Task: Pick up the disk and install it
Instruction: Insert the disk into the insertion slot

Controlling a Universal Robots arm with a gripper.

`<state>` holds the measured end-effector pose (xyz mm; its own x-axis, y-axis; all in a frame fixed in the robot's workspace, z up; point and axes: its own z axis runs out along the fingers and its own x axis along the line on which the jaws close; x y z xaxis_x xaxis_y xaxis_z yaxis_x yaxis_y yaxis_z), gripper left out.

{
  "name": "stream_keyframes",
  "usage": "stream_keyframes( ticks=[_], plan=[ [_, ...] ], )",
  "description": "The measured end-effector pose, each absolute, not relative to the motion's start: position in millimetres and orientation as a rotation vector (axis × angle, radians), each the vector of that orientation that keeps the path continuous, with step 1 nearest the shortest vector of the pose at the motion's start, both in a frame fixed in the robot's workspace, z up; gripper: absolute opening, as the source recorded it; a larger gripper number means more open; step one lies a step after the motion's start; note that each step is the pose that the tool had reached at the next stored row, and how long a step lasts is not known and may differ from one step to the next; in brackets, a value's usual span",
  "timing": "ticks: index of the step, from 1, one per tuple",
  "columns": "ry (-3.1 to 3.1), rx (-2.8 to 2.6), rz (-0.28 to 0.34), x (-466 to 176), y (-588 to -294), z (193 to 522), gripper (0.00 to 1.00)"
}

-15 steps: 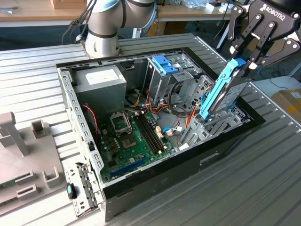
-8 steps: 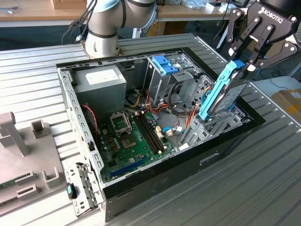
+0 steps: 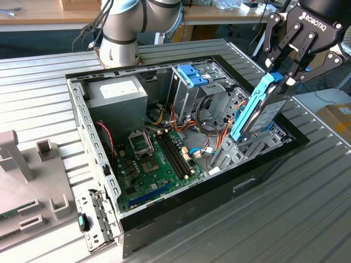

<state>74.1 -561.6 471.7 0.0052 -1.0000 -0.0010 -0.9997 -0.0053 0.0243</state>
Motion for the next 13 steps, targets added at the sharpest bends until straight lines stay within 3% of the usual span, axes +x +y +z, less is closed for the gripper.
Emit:
stream_keyframes(
  ticks=[13],
  plan=[
    [-2.217, 2.202, -0.028, 73.9, -560.6, 469.1, 0.36]
  ],
)
